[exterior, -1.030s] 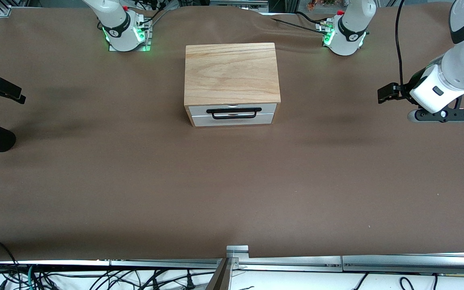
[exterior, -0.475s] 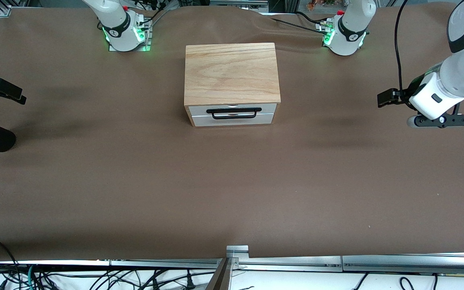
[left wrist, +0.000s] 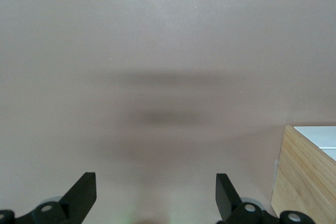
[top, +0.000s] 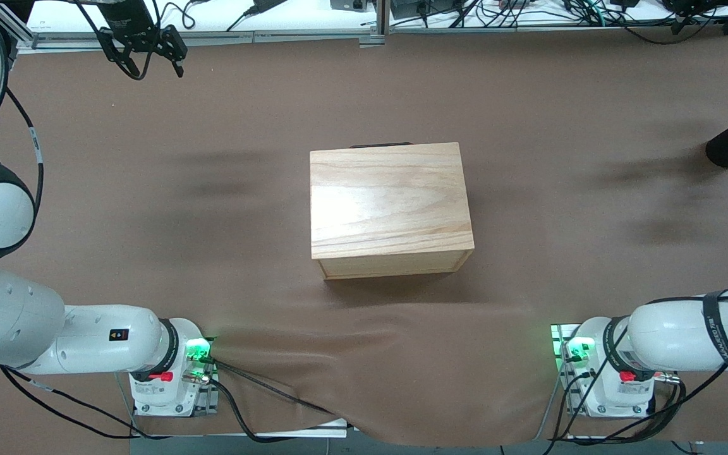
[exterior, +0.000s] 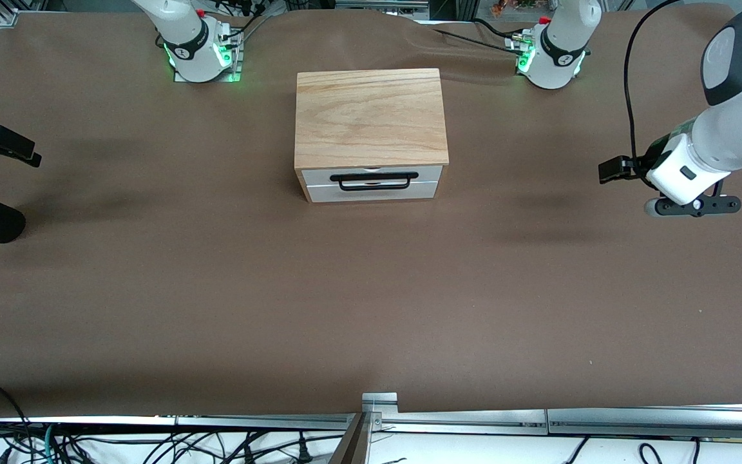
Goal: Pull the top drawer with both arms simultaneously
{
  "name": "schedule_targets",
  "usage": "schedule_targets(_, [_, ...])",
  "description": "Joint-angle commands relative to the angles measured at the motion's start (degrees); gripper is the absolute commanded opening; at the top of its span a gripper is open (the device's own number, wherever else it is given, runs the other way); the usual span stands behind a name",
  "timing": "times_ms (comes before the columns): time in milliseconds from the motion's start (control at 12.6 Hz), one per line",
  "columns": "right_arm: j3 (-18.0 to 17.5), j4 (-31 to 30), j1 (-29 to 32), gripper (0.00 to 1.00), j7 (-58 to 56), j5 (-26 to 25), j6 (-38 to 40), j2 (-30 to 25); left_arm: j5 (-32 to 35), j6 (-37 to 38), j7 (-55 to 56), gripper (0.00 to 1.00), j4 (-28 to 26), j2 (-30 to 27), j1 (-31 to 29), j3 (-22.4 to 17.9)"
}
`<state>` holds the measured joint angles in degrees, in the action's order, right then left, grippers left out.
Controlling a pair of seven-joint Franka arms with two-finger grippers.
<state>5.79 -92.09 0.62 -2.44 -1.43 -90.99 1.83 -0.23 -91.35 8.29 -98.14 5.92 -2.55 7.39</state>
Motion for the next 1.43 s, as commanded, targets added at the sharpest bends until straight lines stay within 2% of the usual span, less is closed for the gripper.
schedule_targets(0, [-0.51, 1.21, 0.70, 1.00, -0.28, -0.77, 0.90, 0.37, 0.67, -4.70, 0.15, 1.00, -5.82, -2.83, -0.87, 0.61])
schedule_targets(238, [-0.51, 1.21, 0.61, 1.00, -0.28, -0.77, 0.90, 0.37, -0.21, -6.83, 0.15, 1.00, -8.82, -4.51, -1.31, 0.96])
schedule_targets(950, [-0.51, 1.04, 0.61, 1.00, 0.77, -0.60, 2.84, 0.46, -0.21, -6.56, -0.21, 1.00, -12.96, -10.48, -2.98, 2.28])
schedule_targets(1188, [-0.77, 0.95, 0.35, 1.00, 0.15, -0.42, 2.84, 2.48, -2.04, -7.09, -0.64, 1.00, -13.57, -11.72, -2.98, 2.28])
schedule_targets(1347, [-0.95, 1.12, -0.44, 1.00, 0.15, 1.06, 2.84, 4.92, -2.23, -12.16, -0.65, 1.00, -16.81, -11.63, -3.16, 2.28])
